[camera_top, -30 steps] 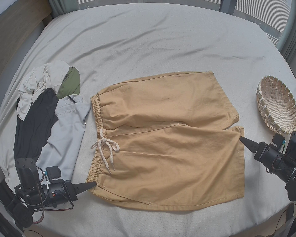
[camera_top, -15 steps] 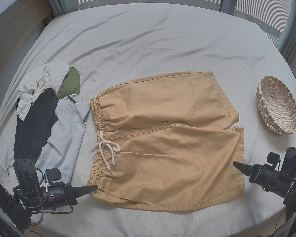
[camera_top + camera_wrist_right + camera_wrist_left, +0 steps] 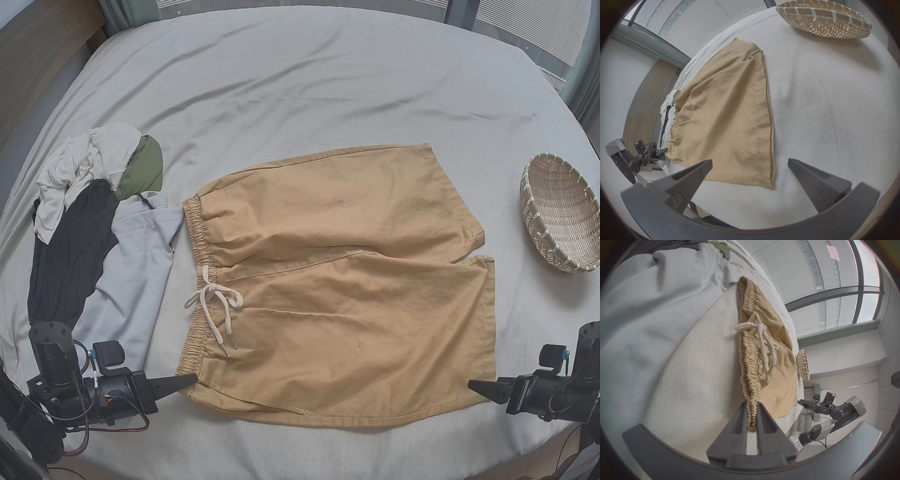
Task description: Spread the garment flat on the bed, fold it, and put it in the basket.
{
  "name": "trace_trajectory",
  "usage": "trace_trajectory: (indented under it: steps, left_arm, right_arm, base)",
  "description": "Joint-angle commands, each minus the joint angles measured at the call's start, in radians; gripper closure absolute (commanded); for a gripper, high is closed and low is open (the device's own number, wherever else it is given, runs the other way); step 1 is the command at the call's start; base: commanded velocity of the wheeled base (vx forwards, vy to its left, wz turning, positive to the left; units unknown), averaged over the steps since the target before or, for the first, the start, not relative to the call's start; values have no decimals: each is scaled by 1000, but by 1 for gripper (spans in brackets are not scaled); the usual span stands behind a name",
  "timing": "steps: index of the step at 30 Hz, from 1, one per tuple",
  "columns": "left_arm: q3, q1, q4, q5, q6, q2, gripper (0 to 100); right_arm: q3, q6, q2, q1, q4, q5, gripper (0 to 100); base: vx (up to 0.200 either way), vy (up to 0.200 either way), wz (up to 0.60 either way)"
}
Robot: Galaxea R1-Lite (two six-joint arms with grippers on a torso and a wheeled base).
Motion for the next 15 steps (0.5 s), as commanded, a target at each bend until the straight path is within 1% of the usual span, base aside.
trace_trajectory:
  steps: [1,9,15]
  left_arm:
    - [5,-1,1,0,0,4,100]
    - [5,-1,-1,0,0,4,100]
    - [5,1,-1,2,0,2,100]
  right_arm:
    - [18,-1,-35,5,7,3,0]
    - [18,1,62,11,16,4,0]
    - [18,2,83,25,18,3,0]
  base:
    - [0,0,0]
    - [0,0,0]
    - [0,0,0]
